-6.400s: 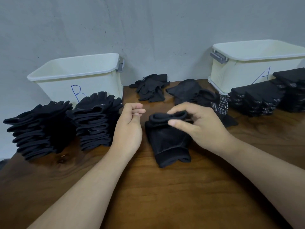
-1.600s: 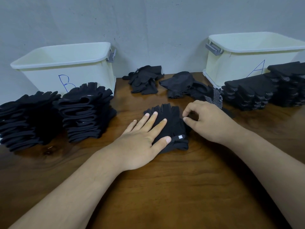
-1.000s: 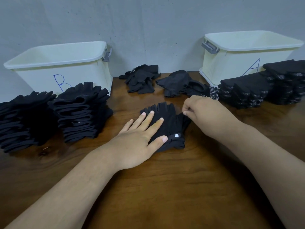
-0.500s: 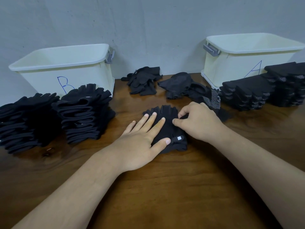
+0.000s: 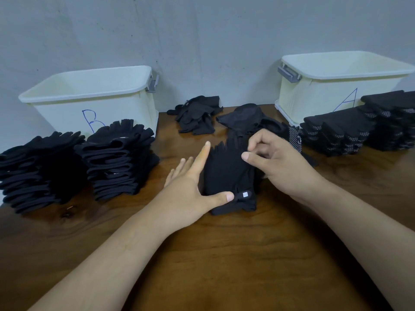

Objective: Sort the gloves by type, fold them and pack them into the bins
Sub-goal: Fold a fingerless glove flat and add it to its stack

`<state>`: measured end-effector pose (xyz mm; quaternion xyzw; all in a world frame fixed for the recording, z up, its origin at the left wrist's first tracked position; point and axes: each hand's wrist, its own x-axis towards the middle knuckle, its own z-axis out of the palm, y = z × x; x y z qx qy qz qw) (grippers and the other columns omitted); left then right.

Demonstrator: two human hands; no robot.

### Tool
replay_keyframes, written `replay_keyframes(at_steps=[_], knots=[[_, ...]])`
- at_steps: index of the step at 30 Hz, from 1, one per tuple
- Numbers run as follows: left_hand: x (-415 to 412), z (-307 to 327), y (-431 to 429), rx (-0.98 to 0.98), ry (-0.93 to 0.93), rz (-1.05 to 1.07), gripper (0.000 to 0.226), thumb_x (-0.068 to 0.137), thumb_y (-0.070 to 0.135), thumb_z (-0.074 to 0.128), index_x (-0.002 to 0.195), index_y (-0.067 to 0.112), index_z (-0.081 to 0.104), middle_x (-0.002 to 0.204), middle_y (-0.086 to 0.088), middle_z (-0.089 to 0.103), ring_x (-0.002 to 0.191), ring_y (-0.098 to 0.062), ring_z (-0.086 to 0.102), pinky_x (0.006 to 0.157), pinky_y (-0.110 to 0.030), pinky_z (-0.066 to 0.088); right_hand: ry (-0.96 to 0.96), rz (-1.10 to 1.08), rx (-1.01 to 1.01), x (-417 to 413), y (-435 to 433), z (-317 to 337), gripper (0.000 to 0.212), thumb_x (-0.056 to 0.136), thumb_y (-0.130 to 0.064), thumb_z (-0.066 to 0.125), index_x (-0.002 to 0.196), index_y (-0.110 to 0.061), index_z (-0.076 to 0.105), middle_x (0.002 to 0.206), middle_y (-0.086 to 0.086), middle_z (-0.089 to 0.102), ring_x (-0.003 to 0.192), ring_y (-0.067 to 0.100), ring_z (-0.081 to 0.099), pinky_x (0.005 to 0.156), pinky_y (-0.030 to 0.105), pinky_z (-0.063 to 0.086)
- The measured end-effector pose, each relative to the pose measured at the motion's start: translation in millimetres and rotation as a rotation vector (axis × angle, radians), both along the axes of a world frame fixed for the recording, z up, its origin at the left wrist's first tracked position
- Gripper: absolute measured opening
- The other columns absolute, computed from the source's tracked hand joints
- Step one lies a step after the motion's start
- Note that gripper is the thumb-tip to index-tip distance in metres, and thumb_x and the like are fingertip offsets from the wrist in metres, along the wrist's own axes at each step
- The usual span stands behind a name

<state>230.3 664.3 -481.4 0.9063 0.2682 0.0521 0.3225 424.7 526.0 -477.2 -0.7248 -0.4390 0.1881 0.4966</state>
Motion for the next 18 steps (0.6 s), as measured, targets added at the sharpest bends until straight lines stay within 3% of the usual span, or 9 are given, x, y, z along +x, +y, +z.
replay_keyframes(at_steps=[3, 4, 7, 10, 13, 15, 18], knots=[[0.6, -3.7, 5.8, -0.047, -0.096, -0.041, 0.107, 0.084, 0.069, 0.075, 0.149, 0.078, -0.010, 0.174, 0.022, 0.012, 0.162, -0.007, 0.003, 0.133, -0.046, 0.009, -0.004, 0.059, 0.026, -4.9, -0.8, 0.7, 0.021, 0.108, -0.020, 0.061, 0.106, -0.030, 0.080, 0.109, -0.017, 0.078, 0.104, -0.001, 0.071, 0.078, 0.018, 0.056], [0.8, -5.1, 8.5, -0.088, -0.143, -0.059, 0.104, 0.085, 0.065, 0.078, 0.150, 0.078, -0.003, 0.172, 0.025, 0.019, 0.162, -0.009, 0.009, 0.132, -0.047, 0.014, 0.031, 0.060, 0.037, -6.9, -1.2, 1.6, 0.025, 0.109, -0.018, 0.059, 0.111, -0.031, 0.081, 0.114, -0.018, 0.077, 0.110, -0.001, 0.071, 0.081, 0.020, 0.060], [0.4, -4.7, 11.6, -0.310, -0.337, -0.105, 0.088, 0.092, 0.033, 0.083, 0.157, 0.061, 0.031, 0.156, 0.033, 0.046, 0.149, 0.002, 0.040, 0.127, -0.039, 0.034, 0.192, 0.057, 0.123, -10.9, -0.9, 4.5, 0.030, 0.110, -0.013, 0.056, 0.121, -0.028, 0.079, 0.126, -0.013, 0.075, 0.119, 0.008, 0.071, 0.087, 0.043, 0.066], [-1.3, 3.9, 9.2, -0.472, -0.512, -0.059, 0.063, 0.100, 0.009, 0.072, 0.151, 0.040, 0.054, 0.148, 0.020, 0.061, 0.138, -0.004, 0.057, 0.121, -0.037, 0.043, 0.314, 0.060, 0.220, -10.5, -1.1, 7.4, 0.034, 0.104, -0.008, 0.065, 0.130, -0.027, 0.075, 0.133, -0.009, 0.073, 0.122, 0.016, 0.071, 0.096, 0.059, 0.061], [-3.1, 9.5, 8.0, -0.549, -0.580, -0.050, 0.058, 0.105, 0.004, 0.062, 0.151, 0.039, 0.055, 0.153, 0.014, 0.058, 0.140, -0.015, 0.058, 0.121, -0.045, 0.042, 0.348, 0.129, 0.322, -8.5, -3.4, 7.3, 0.056, 0.088, -0.002, 0.079, 0.139, -0.023, 0.070, 0.143, -0.005, 0.068, 0.133, 0.020, 0.065, 0.110, 0.055, 0.053], [-6.4, 12.9, 7.0, -0.522, -0.584, -0.049, 0.063, 0.106, 0.001, 0.059, 0.155, 0.039, 0.050, 0.156, 0.017, 0.055, 0.141, -0.022, 0.056, 0.121, -0.042, 0.042, 0.324, 0.170, 0.350, -8.7, -2.4, 6.8, 0.067, 0.080, -0.002, 0.083, 0.142, -0.023, 0.068, 0.148, -0.003, 0.064, 0.140, 0.019, 0.059, 0.118, 0.050, 0.047], [-8.5, 18.4, 5.9, -0.496, -0.593, -0.072, 0.070, 0.104, -0.007, 0.058, 0.160, 0.033, 0.043, 0.160, 0.014, 0.051, 0.146, -0.016, 0.051, 0.125, -0.042, 0.037, 0.303, 0.192, 0.362, -8.8, -2.3, 7.2, 0.072, 0.080, 0.003, 0.082, 0.144, -0.024, 0.066, 0.149, -0.005, 0.062, 0.142, 0.017, 0.057, 0.117, 0.044, 0.049]])
